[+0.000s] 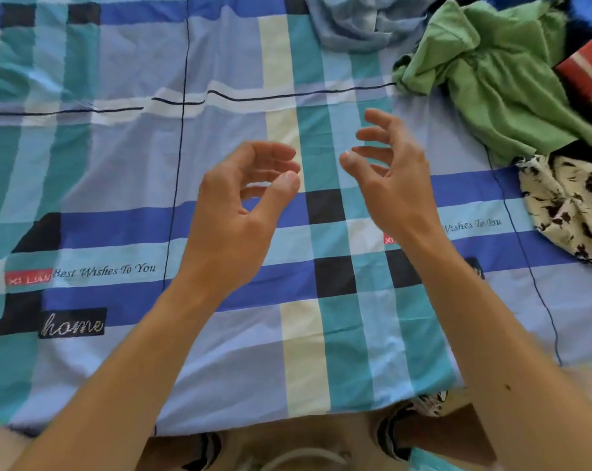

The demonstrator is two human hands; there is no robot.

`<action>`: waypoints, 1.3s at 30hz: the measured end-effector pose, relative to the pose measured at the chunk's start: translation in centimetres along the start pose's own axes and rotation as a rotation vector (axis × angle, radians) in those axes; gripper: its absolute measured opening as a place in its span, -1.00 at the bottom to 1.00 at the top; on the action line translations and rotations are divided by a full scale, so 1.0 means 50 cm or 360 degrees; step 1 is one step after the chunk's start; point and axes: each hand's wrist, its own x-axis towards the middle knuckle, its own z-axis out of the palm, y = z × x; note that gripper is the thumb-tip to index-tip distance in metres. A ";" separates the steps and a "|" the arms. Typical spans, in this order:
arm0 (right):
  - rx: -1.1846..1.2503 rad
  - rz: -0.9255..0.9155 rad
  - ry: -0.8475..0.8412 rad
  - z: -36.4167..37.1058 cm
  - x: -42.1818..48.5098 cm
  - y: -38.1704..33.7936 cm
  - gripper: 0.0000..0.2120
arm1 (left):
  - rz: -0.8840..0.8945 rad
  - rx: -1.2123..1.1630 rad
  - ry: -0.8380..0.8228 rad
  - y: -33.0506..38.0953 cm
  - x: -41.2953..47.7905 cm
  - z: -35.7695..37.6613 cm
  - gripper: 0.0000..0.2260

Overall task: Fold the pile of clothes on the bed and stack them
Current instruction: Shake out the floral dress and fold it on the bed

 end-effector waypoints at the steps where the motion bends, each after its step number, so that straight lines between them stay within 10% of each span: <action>1: 0.0011 -0.0033 0.0003 0.012 0.001 0.015 -0.49 | 0.0027 -0.0002 0.0003 -0.018 -0.001 0.002 -0.85; 39: -0.0313 -0.0510 -0.0082 -0.062 -0.270 0.079 -0.43 | 0.0617 0.0147 -0.0329 -0.016 -0.318 0.083 -0.74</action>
